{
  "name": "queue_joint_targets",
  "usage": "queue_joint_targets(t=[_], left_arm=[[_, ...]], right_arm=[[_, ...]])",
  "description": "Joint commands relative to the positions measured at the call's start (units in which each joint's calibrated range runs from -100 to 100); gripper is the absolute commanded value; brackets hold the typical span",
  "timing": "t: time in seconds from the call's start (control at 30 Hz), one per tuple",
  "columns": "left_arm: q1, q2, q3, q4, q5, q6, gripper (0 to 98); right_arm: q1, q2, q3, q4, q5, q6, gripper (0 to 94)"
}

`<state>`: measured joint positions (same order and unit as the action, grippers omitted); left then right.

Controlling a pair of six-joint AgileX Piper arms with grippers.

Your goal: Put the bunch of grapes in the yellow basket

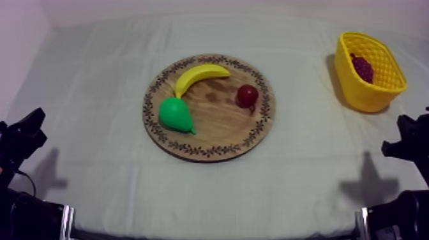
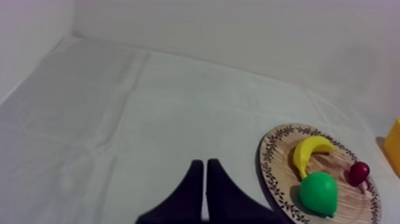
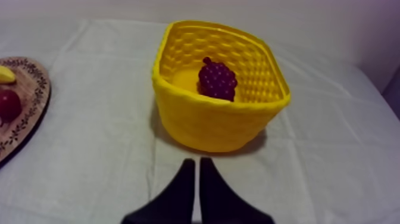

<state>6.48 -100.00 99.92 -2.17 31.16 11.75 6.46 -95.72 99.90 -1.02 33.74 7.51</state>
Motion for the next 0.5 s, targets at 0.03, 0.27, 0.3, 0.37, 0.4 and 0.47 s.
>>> queue_joint_targets(t=[0.03, 0.27, 0.3, 0.37, 0.4, 0.47], left_arm=[[0.0, 0.0, 0.0, 0.00, 0.0, 0.0, 0.1], [0.0, 0.0, 0.0, 0.00, 0.0, 0.0, 0.1], [0.0, 0.0, 0.0, 0.00, 0.0, 0.0, 0.1], [0.0, 0.0, 0.0, 0.00, 0.0, 0.0, 0.1], [0.0, 0.0, 0.0, 0.00, 0.0, 0.0, 0.1], [0.0, 0.0, 0.0, 0.00, 0.0, 0.0, 0.1]], right_arm=[[0.0, 0.0, 0.0, -0.1, 0.1, 1.0, 0.3], [0.0, 0.0, 0.0, -0.1, 0.1, 2.5, 0.2], [0.0, 0.0, 0.0, -0.1, 0.1, 2.6, 0.2], [0.0, 0.0, 0.0, -0.1, 0.1, 2.8, 0.2], [0.0, 0.0, 0.0, -0.1, 0.1, 2.9, 0.2], [0.0, 0.0, 0.0, -0.1, 0.1, 3.0, 0.2]])
